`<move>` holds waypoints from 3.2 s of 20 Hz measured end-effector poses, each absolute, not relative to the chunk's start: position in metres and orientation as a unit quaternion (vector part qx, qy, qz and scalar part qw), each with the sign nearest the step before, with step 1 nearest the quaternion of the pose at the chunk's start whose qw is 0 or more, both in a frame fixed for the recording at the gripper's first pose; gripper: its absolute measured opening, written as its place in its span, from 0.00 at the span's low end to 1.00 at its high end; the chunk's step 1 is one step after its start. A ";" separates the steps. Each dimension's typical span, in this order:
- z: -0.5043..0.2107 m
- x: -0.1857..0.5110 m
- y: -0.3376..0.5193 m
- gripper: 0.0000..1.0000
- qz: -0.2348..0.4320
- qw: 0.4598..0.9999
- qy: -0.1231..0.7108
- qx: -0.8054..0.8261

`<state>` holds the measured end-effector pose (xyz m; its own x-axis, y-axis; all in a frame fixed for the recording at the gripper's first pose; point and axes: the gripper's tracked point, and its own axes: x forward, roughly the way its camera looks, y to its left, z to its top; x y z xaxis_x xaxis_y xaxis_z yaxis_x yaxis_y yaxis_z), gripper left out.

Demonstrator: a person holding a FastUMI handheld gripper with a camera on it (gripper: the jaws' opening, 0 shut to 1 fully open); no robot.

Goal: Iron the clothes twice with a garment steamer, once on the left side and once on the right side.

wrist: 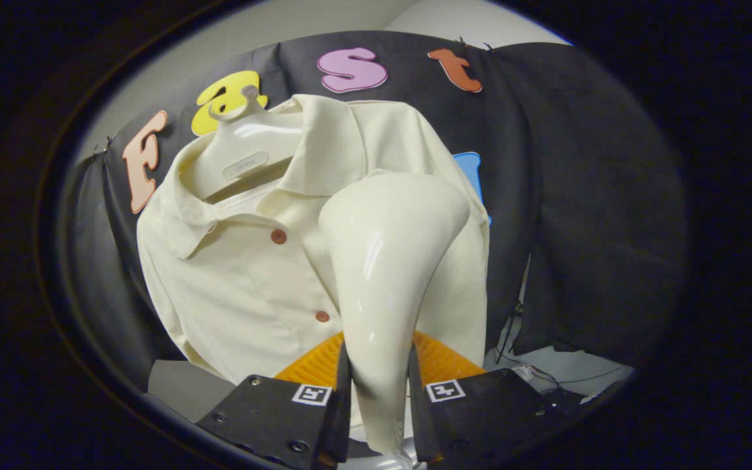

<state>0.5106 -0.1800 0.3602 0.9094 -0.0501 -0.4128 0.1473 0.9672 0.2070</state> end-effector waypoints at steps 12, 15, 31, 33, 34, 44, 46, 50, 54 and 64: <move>0.282 0.504 -0.184 0.38 -0.017 0.960 0.223 0.168; 0.256 0.497 -0.182 0.38 -0.013 0.955 0.246 0.164; 0.122 0.456 -0.202 0.39 0.008 0.925 0.338 0.174; 0.107 0.451 -0.208 0.39 0.009 0.922 0.341 0.183; 0.097 0.448 -0.215 0.39 0.002 0.920 0.345 0.184; 0.012 0.423 -0.251 0.39 -0.018 0.898 0.383 0.214; 0.004 0.419 -0.256 0.39 -0.021 0.896 0.385 0.219; -0.008 0.412 -0.257 0.39 -0.020 0.895 0.387 0.223; -0.019 0.402 -0.246 0.39 -0.002 0.896 0.390 0.211; 0.034 0.367 -0.202 0.39 0.029 0.911 0.361 0.195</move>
<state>0.3671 -0.2016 0.0345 0.7376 0.1937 -0.6469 0.0883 0.9221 0.3768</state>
